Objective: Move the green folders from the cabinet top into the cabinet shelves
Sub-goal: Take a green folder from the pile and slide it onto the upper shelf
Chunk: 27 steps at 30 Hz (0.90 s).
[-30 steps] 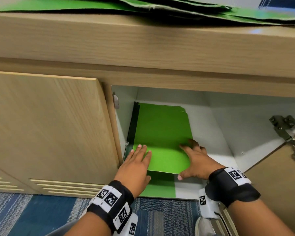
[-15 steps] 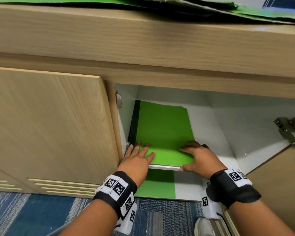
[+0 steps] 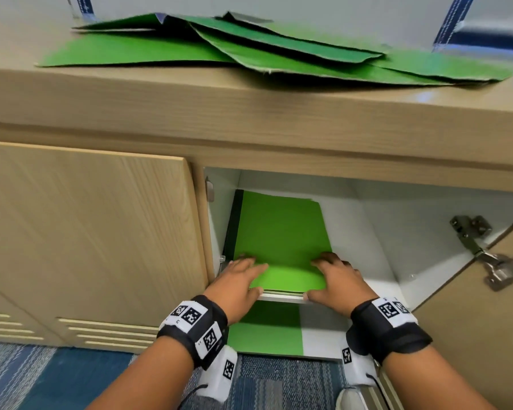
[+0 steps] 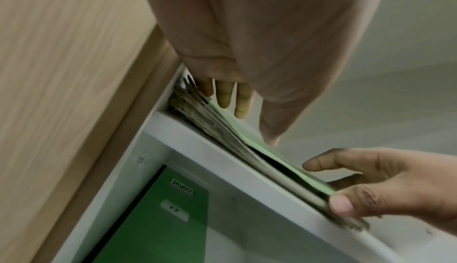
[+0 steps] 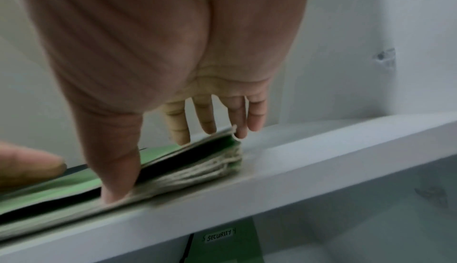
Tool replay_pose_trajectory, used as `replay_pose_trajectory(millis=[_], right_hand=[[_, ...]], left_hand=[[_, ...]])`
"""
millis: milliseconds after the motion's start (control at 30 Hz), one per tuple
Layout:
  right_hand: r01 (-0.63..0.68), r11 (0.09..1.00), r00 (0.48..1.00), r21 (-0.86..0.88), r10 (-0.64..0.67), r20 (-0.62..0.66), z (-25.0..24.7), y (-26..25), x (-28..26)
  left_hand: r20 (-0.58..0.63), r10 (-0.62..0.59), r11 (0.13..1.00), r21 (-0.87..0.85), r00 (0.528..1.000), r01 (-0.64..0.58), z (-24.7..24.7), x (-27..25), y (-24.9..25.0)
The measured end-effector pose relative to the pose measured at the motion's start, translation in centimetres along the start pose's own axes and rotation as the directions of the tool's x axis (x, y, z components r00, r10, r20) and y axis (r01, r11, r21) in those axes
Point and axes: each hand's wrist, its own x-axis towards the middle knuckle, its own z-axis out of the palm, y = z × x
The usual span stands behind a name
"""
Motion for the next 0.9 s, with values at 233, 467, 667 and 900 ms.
replay_pose_trajectory(millis=[233, 467, 667, 900], right_hand=[[-0.019, 0.999, 0.990, -0.041, 0.013, -0.142, -5.6, -1.1, -3.1], [0.136, 0.964, 0.968, 0.230, -0.079, -0.240, -12.7, -2.4, -8.4], [0.349, 0.866, 0.873, 0.357, -0.162, -0.459, -20.5, -5.0, -12.9], [0.459, 0.776, 0.798, 0.433, -0.145, -0.585, -26.2, -7.4, -14.9]], left_hand=[[-0.098, 0.053, 0.996, -0.072, 0.994, -0.060, -5.6, -2.0, 2.0], [-0.235, 0.173, 0.982, -0.037, 0.956, -0.186, -12.4, -5.7, 5.8], [-0.538, 0.296, 0.952, 0.103, 0.789, -0.287, -21.8, -9.3, 12.9], [-0.611, 0.318, 0.947, 0.239, 0.725, -0.213, -30.2, -7.8, 18.5]])
